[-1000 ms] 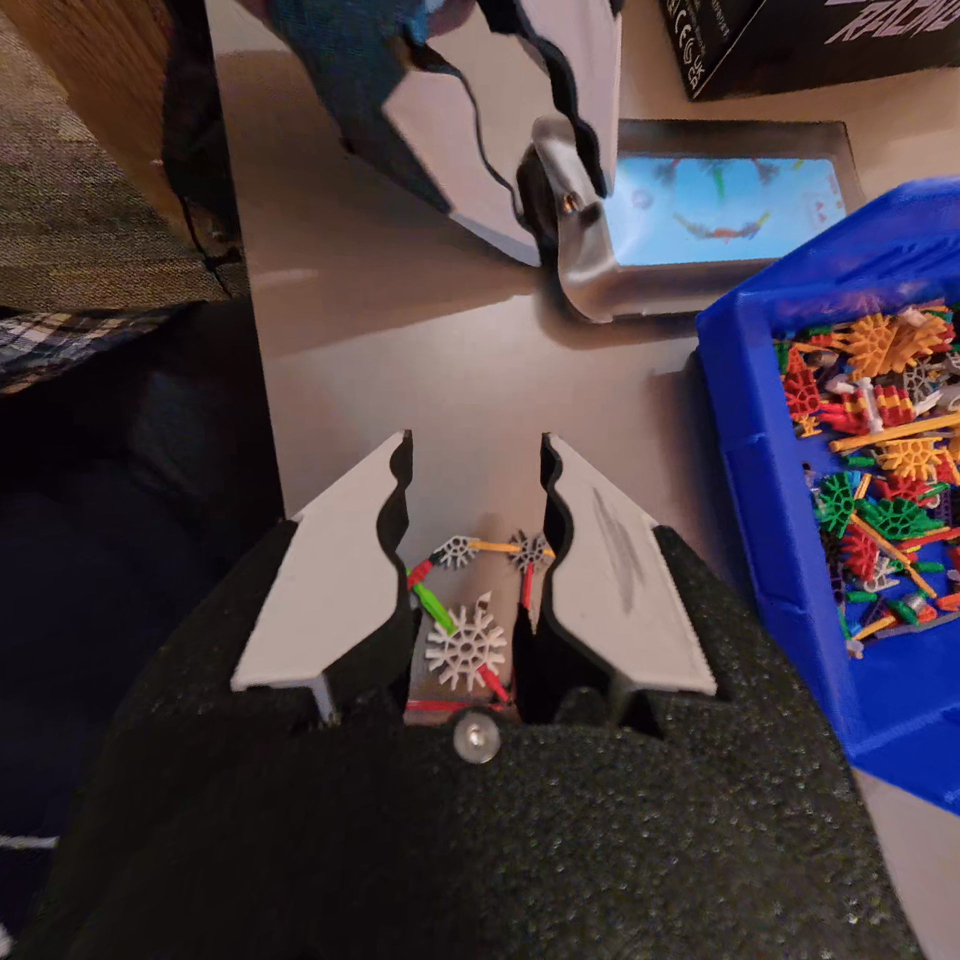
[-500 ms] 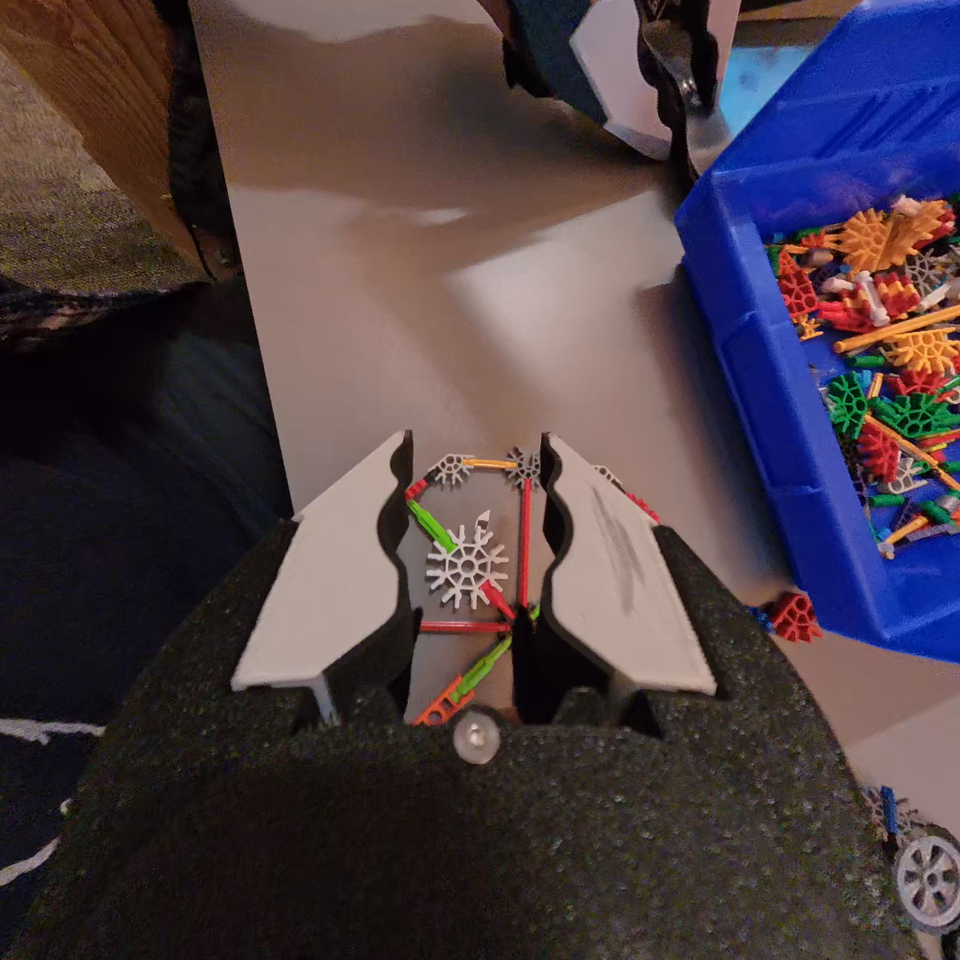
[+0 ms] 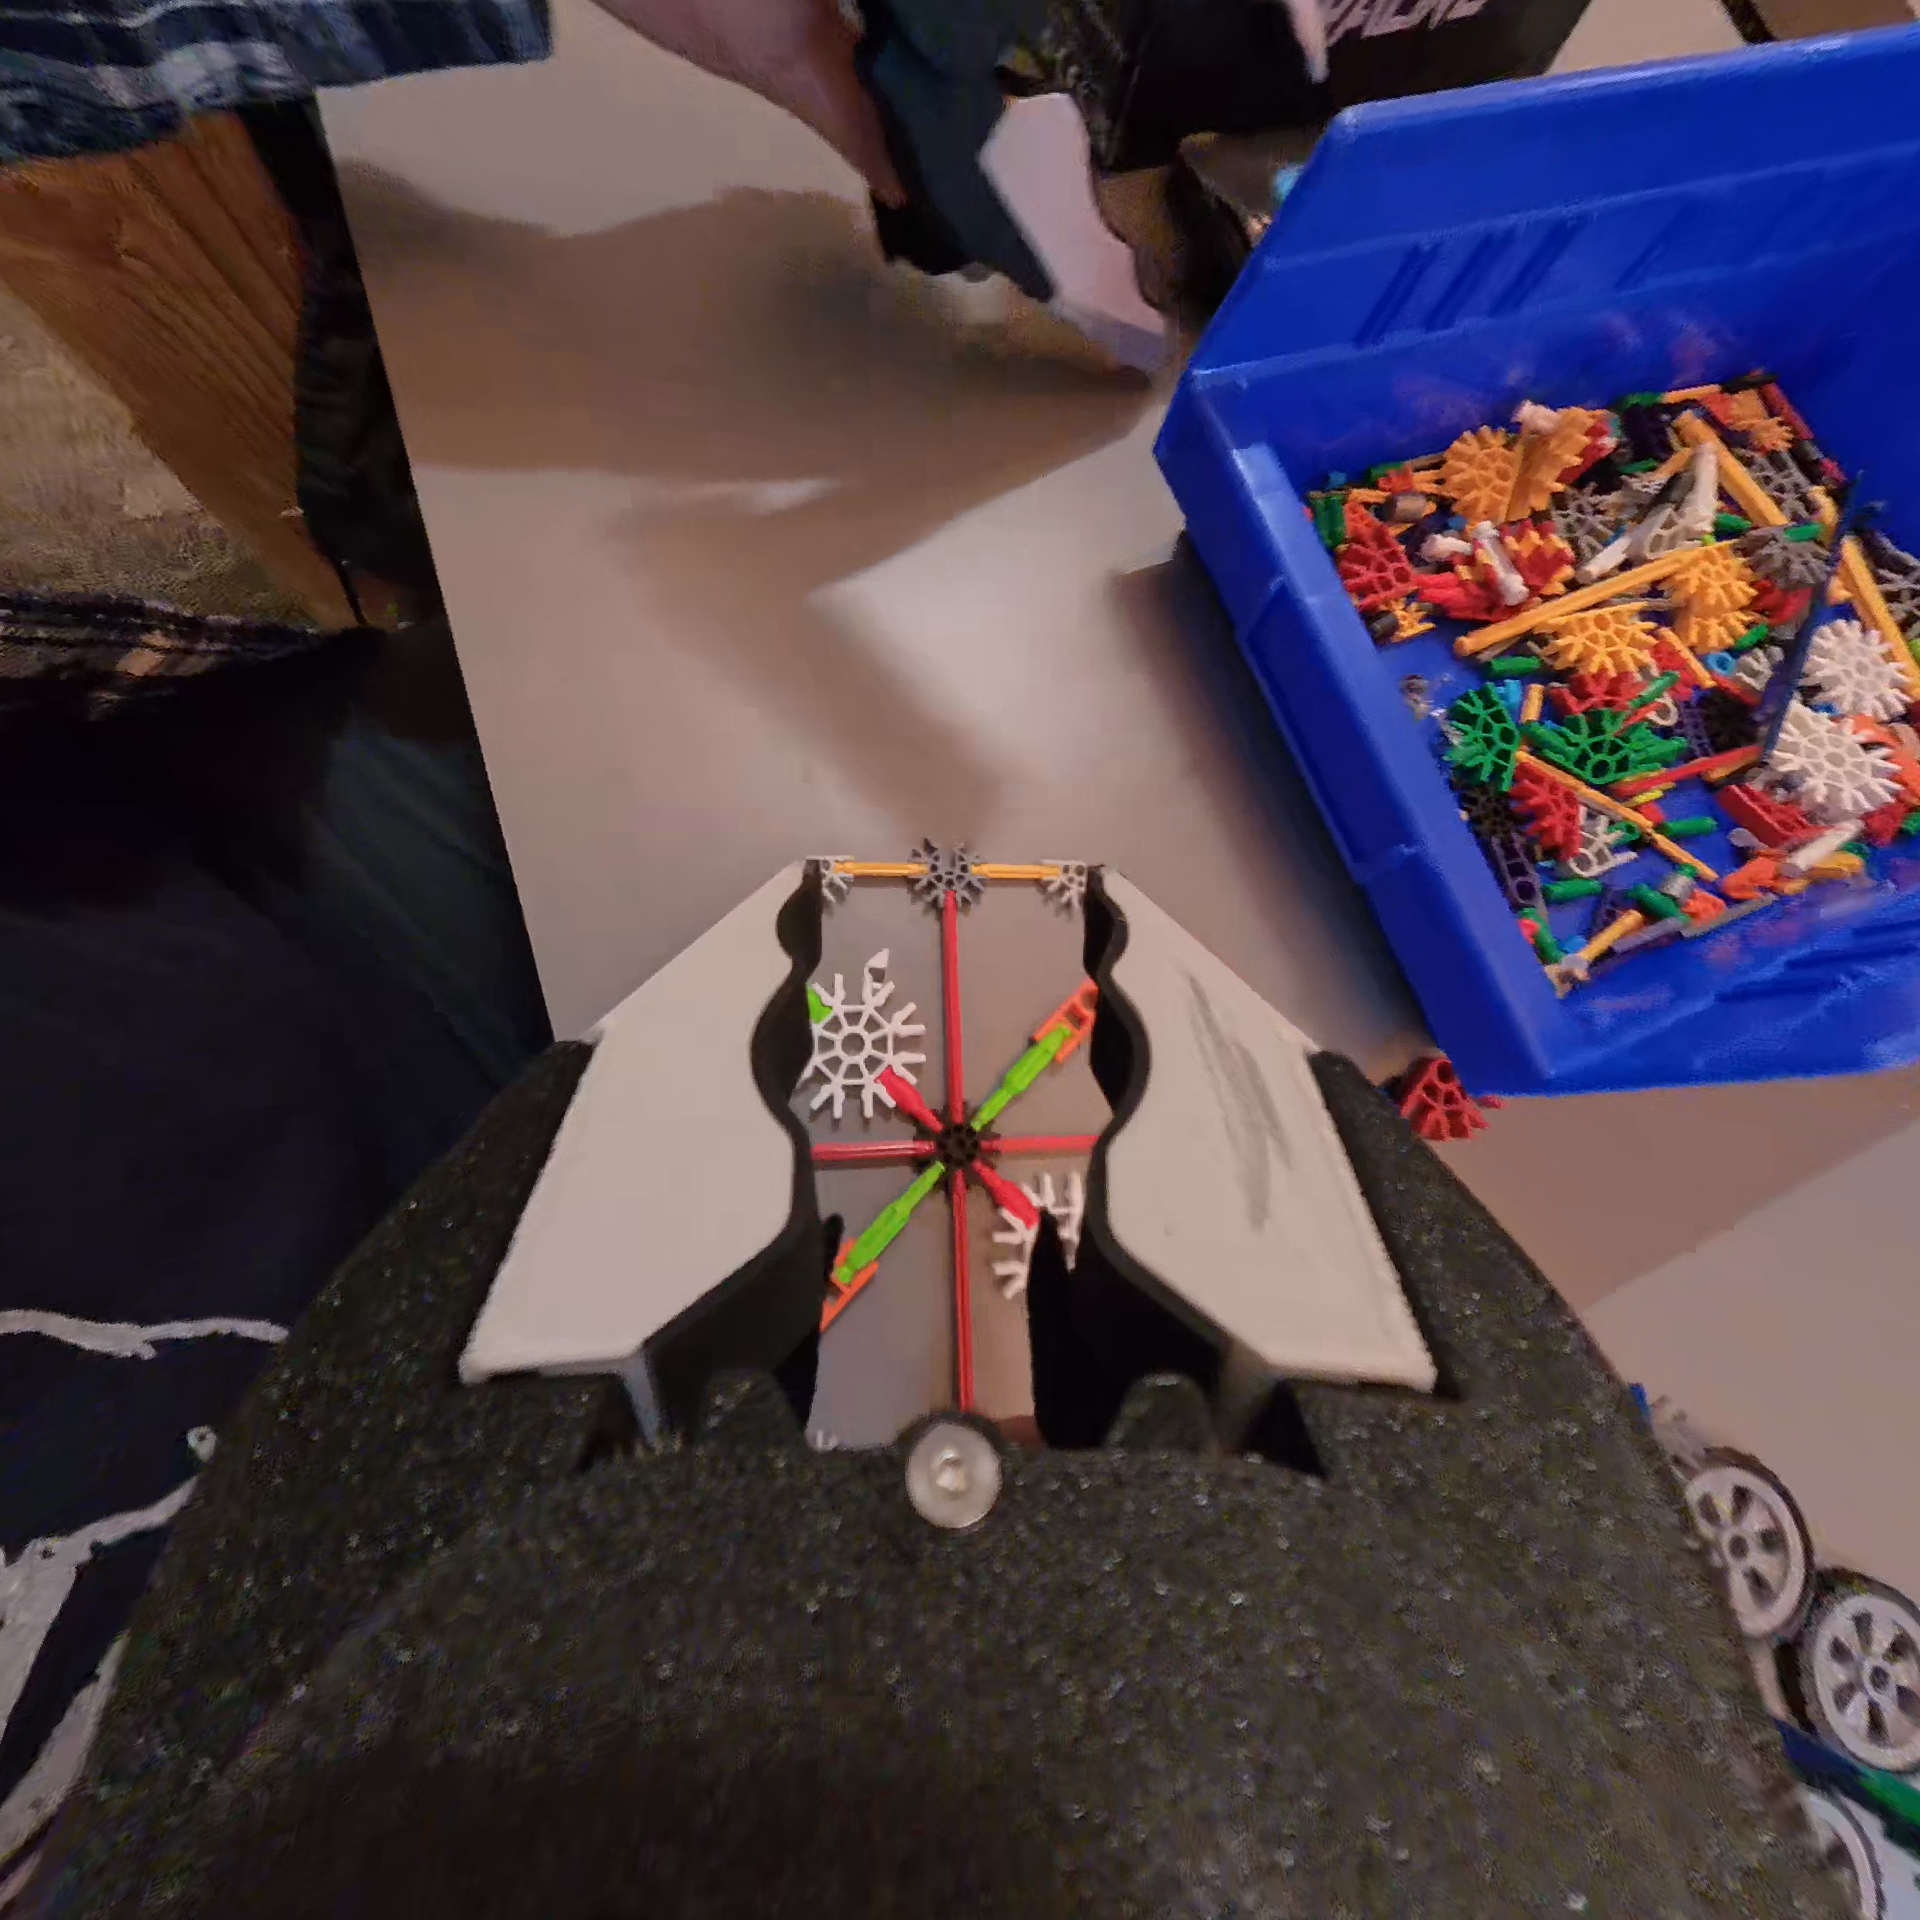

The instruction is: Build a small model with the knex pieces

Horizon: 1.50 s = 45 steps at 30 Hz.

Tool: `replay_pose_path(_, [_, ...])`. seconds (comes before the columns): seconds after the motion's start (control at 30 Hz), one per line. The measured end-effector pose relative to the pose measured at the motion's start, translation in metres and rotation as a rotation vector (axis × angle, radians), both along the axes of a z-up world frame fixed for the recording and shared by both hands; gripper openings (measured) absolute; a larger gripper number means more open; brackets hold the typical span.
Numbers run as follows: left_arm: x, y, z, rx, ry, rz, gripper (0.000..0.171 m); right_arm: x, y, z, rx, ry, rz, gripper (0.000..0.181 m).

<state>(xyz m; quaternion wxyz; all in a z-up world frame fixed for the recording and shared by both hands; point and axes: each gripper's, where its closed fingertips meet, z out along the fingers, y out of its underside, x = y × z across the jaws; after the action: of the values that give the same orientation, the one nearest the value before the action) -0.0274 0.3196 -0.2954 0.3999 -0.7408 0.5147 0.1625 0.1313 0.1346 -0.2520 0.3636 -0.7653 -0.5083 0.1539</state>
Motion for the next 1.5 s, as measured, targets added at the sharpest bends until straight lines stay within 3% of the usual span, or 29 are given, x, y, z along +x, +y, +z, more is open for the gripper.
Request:
replay_pose_path(0.13, [0.005, -0.022, 0.018, -0.019, -0.092, -0.015, 0.084, 0.021, 0.017, 0.01, 0.036, 0.029, -0.083, 0.057])
replay_pose_path(0.27, [0.025, -0.043, 0.049, -0.043, -0.216, -0.102, 0.083, 0.049, 0.045, 0.018, 0.085, -0.005, -0.171, 0.059])
replay_pose_path(0.4, [0.067, -0.064, 0.072, -0.057, -0.275, -0.288, 0.077, 0.067, 0.072, 0.021, 0.126, -0.08, -0.213, 0.059])
replay_pose_path(0.63, [0.121, -0.065, 0.036, -0.149, -0.186, -0.464, 0.059, 0.057, 0.094, 0.002, 0.055, -0.117, -0.18, 0.051])
replay_pose_path(0.7, [0.128, -0.066, 0.022, -0.204, -0.166, -0.491, 0.043, 0.052, 0.098, -0.008, 0.022, -0.121, -0.167, 0.047])
replay_pose_path(0.77, [0.132, -0.066, 0.011, -0.235, -0.155, -0.5, 0.038, 0.048, 0.102, -0.019, 0.003, -0.136, -0.157, 0.047])
replay_pose_path(0.93, [0.134, -0.061, 0.011, -0.2, -0.171, -0.493, 0.029, 0.044, 0.114, -0.036, 0.008, -0.181, -0.15, 0.045])
replay_pose_path(1.0, [0.133, -0.06, 0.011, -0.183, -0.167, -0.492, 0.027, 0.045, 0.119, -0.035, 0.03, -0.191, -0.155, 0.035])
replay_pose_path(1.13, [0.133, -0.063, 0.013, -0.171, -0.149, -0.484, 0.021, 0.048, 0.117, -0.036, 0.053, -0.224, -0.137, 0.032])
replay_pose_path(1.37, [0.13, -0.079, 0.012, -0.193, -0.15, -0.502, 0.022, 0.047, 0.105, -0.035, 0.052, -0.235, -0.114, 0.03])
replay_pose_path(1.5, [0.127, -0.086, 0.012, -0.253, -0.148, -0.515, 0.031, 0.04, 0.098, -0.033, 0.048, -0.206, -0.113, 0.036])
